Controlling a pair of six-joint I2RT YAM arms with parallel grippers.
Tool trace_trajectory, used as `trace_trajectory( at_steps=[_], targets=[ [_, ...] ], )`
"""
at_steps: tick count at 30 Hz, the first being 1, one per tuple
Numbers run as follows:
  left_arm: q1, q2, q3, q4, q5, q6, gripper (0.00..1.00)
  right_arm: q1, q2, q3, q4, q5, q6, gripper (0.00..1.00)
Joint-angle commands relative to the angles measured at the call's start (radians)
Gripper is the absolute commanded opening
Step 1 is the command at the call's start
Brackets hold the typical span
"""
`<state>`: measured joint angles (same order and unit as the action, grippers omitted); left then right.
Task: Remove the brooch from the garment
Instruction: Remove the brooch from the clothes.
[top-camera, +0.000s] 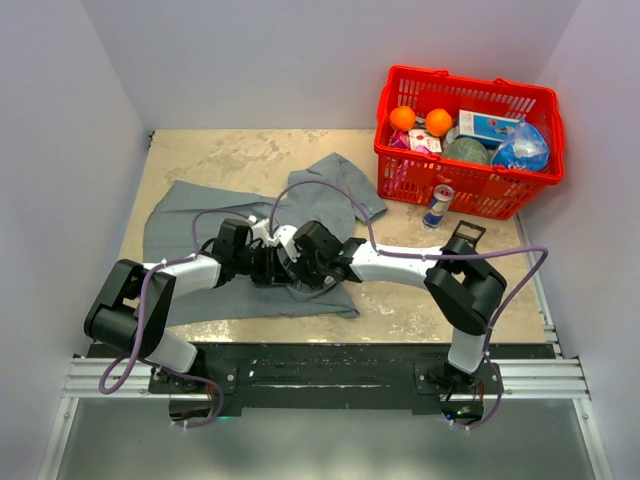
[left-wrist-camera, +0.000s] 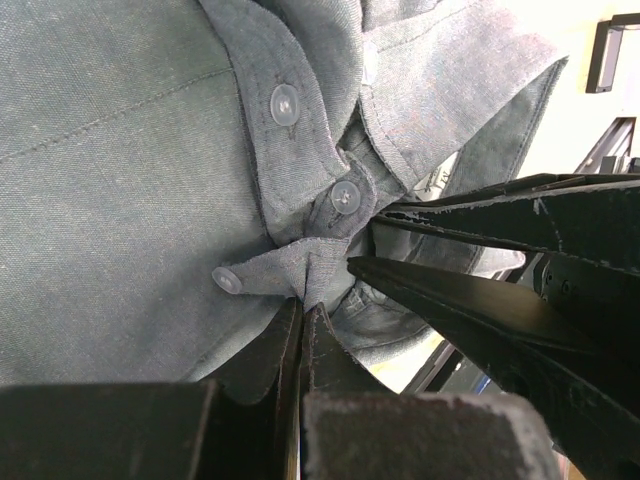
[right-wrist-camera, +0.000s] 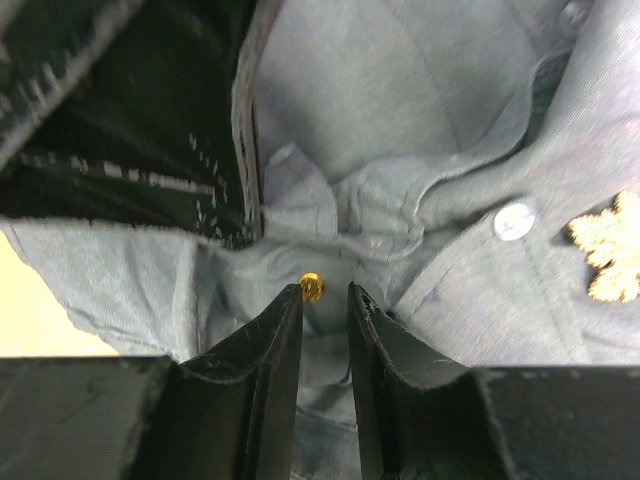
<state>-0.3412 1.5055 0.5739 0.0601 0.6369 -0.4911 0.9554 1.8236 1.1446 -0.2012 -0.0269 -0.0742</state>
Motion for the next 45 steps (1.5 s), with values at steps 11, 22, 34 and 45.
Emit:
trace_trajectory(
  at_steps=[11,22,34,45],
  targets=[
    [0.008,0.002,0.001,0.040,0.014,-0.017,0.00,0.003,0.034,0.084,-0.003,0.018,0.022,0.30],
    [0.010,0.018,0.006,0.038,0.015,-0.015,0.00,0.019,0.003,0.067,-0.015,0.024,0.047,0.32],
    [0.010,0.027,0.006,0.041,0.015,-0.020,0.00,0.026,-0.001,0.041,-0.015,0.087,0.054,0.27],
    [0.008,0.032,0.006,0.043,0.012,-0.021,0.00,0.029,-0.010,0.049,-0.026,0.059,0.062,0.23]
  ],
)
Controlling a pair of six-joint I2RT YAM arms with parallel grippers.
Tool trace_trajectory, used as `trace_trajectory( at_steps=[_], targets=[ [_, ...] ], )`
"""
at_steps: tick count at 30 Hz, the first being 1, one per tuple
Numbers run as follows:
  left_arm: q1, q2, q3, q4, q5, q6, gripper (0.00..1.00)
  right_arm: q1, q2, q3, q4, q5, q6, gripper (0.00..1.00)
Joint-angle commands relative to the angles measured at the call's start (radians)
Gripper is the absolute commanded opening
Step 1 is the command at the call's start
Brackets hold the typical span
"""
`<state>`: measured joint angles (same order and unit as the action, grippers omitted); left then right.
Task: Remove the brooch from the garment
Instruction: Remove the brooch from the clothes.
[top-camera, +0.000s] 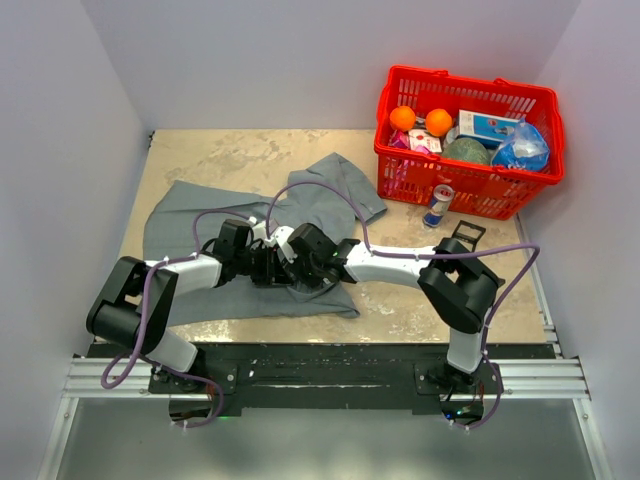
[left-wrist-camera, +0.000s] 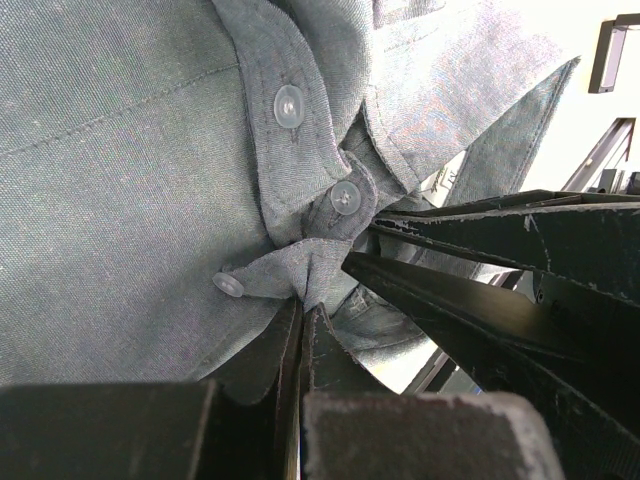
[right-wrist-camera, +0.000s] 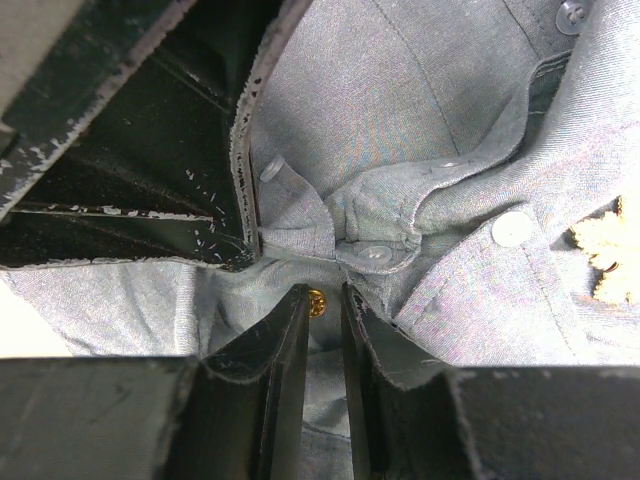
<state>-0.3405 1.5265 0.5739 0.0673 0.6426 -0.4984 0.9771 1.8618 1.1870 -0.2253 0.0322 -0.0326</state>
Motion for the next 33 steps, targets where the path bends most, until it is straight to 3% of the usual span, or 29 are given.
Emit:
trace_trajectory(
  at_steps=[1,33],
  targets=[
    [0.009,0.011,0.007,0.035,0.006,-0.014,0.00,0.009,-0.050,0.006,-0.005,-0.002,0.023,0.23],
    [0.009,0.035,0.017,0.034,0.006,-0.017,0.00,0.021,-0.032,0.008,-0.013,-0.006,0.054,0.14]
  ],
)
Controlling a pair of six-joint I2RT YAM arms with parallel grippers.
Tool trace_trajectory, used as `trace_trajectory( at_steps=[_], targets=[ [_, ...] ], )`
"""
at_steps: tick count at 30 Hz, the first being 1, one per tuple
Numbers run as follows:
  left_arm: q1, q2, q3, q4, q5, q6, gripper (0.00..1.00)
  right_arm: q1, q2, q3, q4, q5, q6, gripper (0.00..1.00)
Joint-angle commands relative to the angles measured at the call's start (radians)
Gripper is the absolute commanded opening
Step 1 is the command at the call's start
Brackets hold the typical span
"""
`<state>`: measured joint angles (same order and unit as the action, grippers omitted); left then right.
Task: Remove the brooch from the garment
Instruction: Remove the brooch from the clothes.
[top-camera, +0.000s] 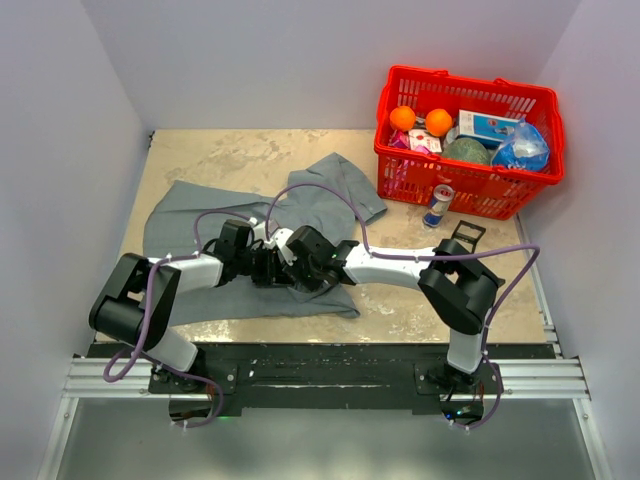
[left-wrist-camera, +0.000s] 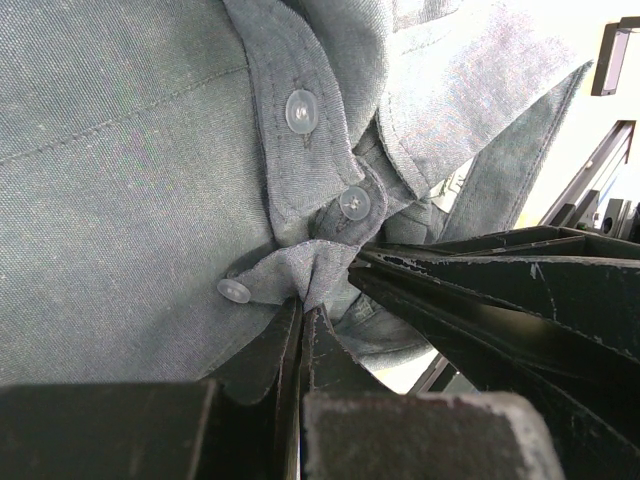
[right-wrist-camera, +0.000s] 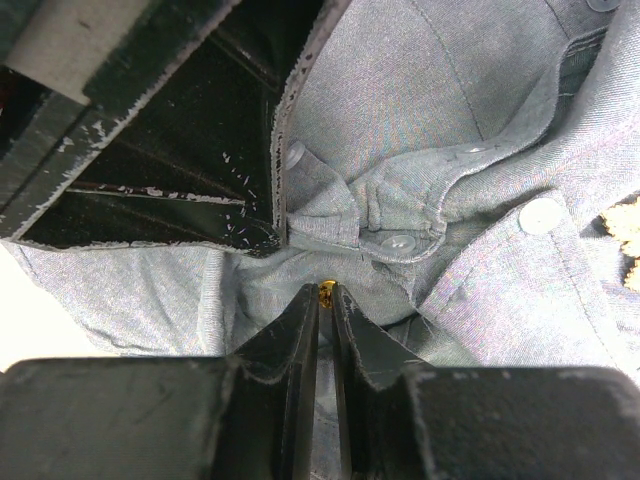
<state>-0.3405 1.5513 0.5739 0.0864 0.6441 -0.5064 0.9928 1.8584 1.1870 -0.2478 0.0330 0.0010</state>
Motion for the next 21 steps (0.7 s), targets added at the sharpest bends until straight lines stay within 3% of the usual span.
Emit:
trace_trajectory(
  at_steps=[1,13,21],
  targets=[
    [0.009,0.012,0.017,0.015,0.005,-0.009,0.00,0.007,-0.025,0.010,0.012,-0.007,0.022,0.14],
    [0.008,0.023,0.024,0.010,0.006,-0.006,0.00,0.014,-0.025,0.010,0.005,-0.016,0.030,0.17],
    [0.009,0.024,0.027,0.007,0.002,-0.006,0.00,0.018,-0.004,0.017,0.001,0.011,0.007,0.09]
  ],
)
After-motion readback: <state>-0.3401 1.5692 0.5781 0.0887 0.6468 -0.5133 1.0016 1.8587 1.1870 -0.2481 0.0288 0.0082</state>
